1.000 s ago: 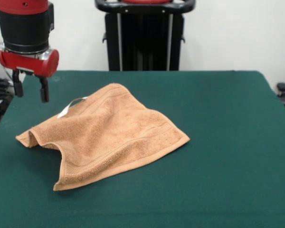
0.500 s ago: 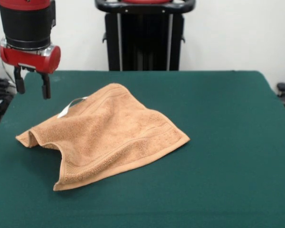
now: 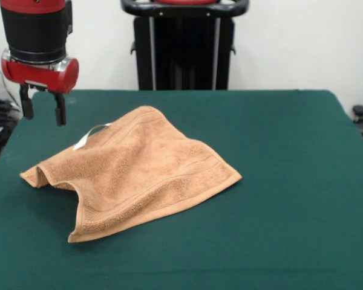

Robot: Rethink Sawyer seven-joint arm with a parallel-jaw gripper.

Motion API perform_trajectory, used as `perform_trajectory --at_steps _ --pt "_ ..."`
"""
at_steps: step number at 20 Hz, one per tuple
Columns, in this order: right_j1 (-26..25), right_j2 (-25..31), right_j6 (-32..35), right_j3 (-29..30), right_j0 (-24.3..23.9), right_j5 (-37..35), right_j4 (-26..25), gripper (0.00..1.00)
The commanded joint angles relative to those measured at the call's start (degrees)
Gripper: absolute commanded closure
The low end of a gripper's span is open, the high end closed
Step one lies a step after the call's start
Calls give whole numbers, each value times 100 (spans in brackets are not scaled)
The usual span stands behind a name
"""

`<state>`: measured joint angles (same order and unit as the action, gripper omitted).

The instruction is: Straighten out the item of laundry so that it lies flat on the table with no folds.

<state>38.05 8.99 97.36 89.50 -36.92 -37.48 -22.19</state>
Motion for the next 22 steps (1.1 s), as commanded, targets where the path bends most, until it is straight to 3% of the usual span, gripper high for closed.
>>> perform_trajectory --at_steps 1,16,17,22 --pt "-326 577 -296 620 170 65 -138 0" --pt "-268 637 -303 778 136 284 -171 0" --pt "-277 634 -320 762 140 279 -188 100" --pt "-285 688 -451 724 112 325 -250 100"
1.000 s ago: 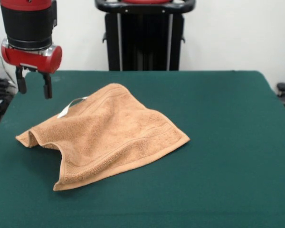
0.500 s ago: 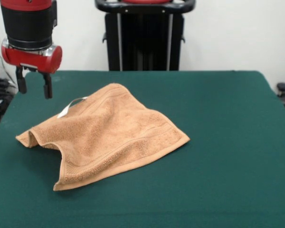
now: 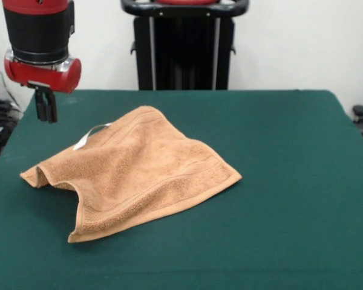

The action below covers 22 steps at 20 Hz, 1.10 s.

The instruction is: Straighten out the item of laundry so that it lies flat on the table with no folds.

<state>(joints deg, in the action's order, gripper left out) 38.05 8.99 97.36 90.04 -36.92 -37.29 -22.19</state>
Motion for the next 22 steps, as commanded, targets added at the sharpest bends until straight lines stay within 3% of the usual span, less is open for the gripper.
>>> perform_trajectory --at_steps 1,11,22 --pt "-280 737 -530 683 83 363 -282 100" --pt "-375 725 -422 688 122 475 -276 100" --pt "-862 639 -35 478 346 903 -308 100"
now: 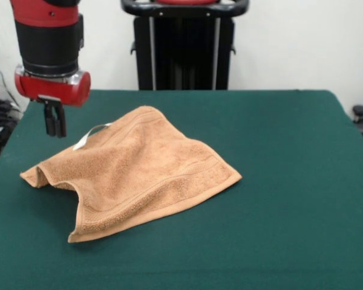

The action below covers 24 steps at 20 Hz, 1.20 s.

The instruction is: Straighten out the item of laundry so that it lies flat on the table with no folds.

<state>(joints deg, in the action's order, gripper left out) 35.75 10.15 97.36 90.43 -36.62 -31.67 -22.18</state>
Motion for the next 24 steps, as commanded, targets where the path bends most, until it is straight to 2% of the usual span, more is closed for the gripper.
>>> perform_trajectory --at_steps 1,10,24 --pt "-651 512 -37 464 309 376 -317 100" --pt "-960 501 -101 347 259 628 -379 100" --pt "-1276 637 -309 323 -86 915 -551 100"
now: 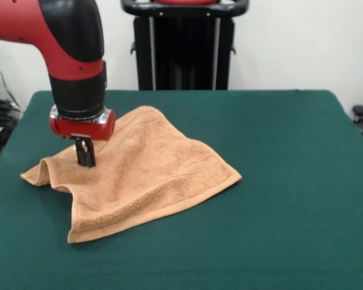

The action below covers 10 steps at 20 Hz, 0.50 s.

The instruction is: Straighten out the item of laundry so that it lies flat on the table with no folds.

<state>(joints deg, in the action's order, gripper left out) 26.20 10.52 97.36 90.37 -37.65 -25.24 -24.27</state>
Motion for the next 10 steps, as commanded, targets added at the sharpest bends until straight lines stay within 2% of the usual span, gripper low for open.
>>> perform_trajectory --at_steps 1,10 --pt "-319 617 -318 342 -18 269 -363 100" --pt "-171 638 -382 472 -189 188 -434 100"
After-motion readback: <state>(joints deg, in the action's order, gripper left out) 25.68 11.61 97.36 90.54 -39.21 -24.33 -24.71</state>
